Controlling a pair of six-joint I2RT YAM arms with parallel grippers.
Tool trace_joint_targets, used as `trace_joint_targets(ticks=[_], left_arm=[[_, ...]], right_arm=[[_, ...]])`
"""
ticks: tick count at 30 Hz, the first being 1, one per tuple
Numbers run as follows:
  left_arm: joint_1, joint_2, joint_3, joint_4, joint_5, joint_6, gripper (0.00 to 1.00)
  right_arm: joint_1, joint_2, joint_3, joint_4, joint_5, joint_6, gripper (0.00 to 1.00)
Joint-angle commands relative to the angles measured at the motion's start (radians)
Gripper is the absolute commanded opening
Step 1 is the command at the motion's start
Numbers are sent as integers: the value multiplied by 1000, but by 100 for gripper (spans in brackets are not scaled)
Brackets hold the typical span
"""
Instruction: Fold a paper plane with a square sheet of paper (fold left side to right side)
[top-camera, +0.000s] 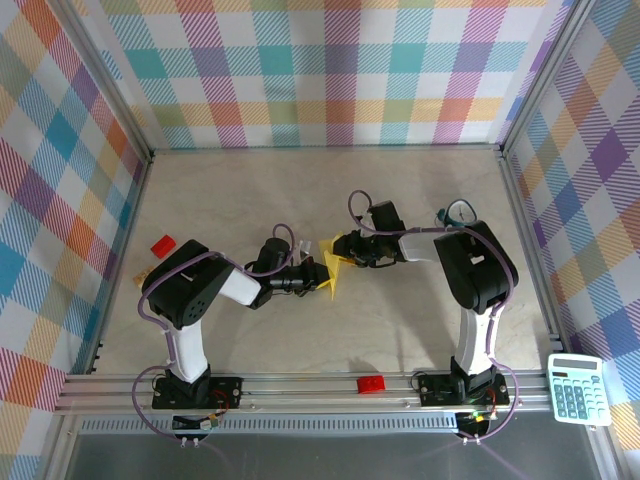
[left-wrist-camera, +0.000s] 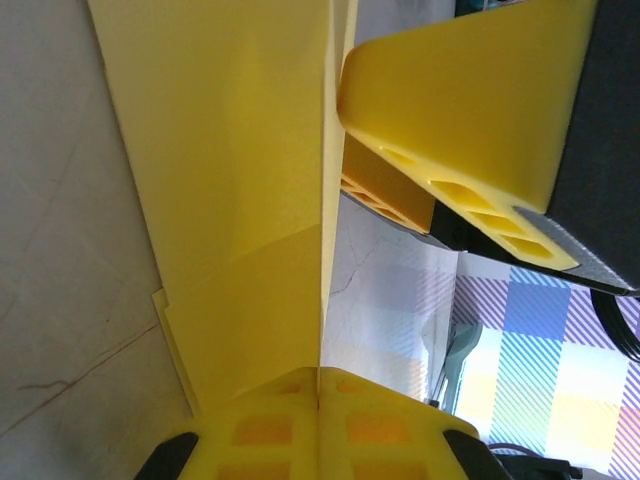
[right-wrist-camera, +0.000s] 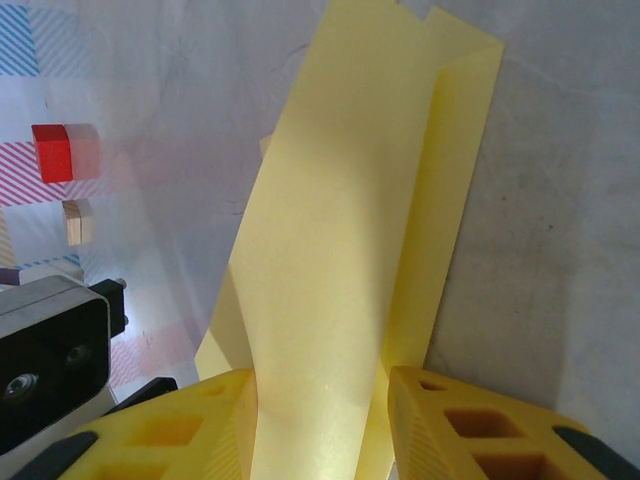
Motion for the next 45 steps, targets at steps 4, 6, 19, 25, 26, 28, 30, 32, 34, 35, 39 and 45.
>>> trace_joint_targets(ticks=[4, 6, 19, 25, 26, 28, 30, 32, 34, 35, 39, 45], left_arm=[[12, 21, -8, 63, 16, -18, 1], [12, 23, -11, 71, 14, -20, 4], [18, -82, -22, -67, -28, 49, 31], [49, -142, -18, -168, -50, 97, 42], [54, -145, -12, -187, -53, 106, 42], [64, -147, 6, -231, -57, 127, 44], [68, -138, 28, -262, -54, 146, 44], [69, -122, 50, -268, -44, 154, 44], [69, -101, 71, -264, -35, 154, 44], [69, -94, 81, -262, -33, 153, 44], [70, -66, 113, -265, -29, 157, 44], [69, -26, 147, -276, -31, 156, 39]], right_arm=[[16, 23, 37, -49, 30, -28, 39], [19, 30, 45, -81, 48, -36, 39], [31, 66, 78, -226, 141, -75, 38], [32, 67, 77, -225, 144, -73, 39], [32, 65, 77, -224, 144, -72, 39], [32, 64, 78, -225, 146, -73, 39], [32, 62, 78, -226, 146, -71, 39], [32, 62, 78, -226, 146, -71, 39], [33, 62, 79, -229, 148, -72, 39], [33, 62, 79, -228, 149, -70, 39], [33, 61, 81, -233, 150, -71, 39], [35, 60, 83, -237, 153, -73, 39]])
